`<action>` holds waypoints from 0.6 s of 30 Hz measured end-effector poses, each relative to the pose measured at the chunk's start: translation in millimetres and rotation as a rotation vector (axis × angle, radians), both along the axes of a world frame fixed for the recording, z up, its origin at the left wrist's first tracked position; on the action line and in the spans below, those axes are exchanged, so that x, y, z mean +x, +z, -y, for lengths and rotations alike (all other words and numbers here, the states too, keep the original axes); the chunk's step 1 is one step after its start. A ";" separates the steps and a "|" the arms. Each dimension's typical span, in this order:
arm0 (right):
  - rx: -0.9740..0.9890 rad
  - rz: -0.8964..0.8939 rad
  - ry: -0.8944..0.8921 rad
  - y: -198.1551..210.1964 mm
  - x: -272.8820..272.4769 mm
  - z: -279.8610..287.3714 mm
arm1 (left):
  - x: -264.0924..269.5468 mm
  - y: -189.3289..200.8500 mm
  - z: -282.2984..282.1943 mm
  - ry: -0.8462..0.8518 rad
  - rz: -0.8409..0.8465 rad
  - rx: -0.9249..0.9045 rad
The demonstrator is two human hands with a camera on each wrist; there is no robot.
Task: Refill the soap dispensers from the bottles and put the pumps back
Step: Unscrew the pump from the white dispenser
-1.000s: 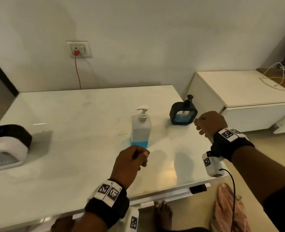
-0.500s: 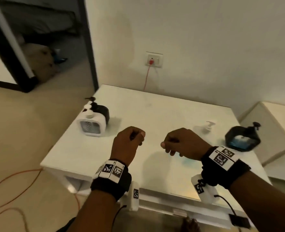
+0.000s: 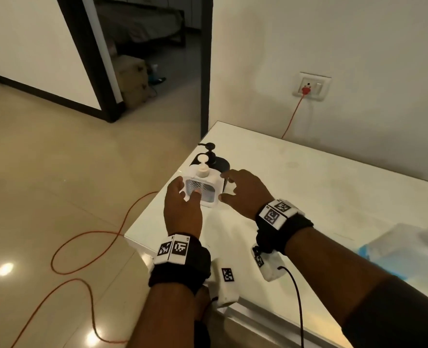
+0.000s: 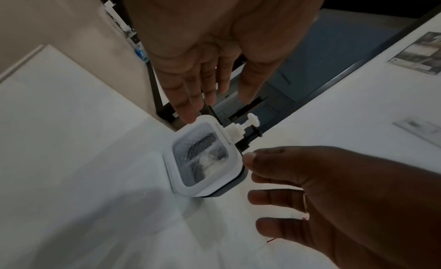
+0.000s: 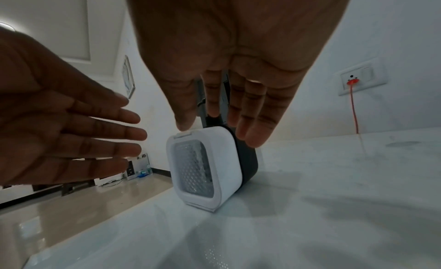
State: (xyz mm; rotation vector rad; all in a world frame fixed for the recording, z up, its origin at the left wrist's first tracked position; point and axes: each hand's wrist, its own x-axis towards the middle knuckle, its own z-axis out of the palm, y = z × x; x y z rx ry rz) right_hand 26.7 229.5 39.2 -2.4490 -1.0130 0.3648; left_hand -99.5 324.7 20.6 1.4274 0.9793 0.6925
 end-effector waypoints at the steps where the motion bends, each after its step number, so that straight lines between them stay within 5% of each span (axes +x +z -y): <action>1: -0.001 0.027 -0.001 -2.4 2.2 -6.8 | 1.5 -4.8 -4.2 0.010 -0.002 -0.027; 7: -0.020 0.054 0.007 -9.0 8.1 -24.9 | 8.6 -24.6 -14.9 0.067 0.041 -0.247; 18: -0.024 0.123 -0.008 -15.8 8.9 -29.1 | 22.8 -44.7 -9.9 0.044 0.010 -0.222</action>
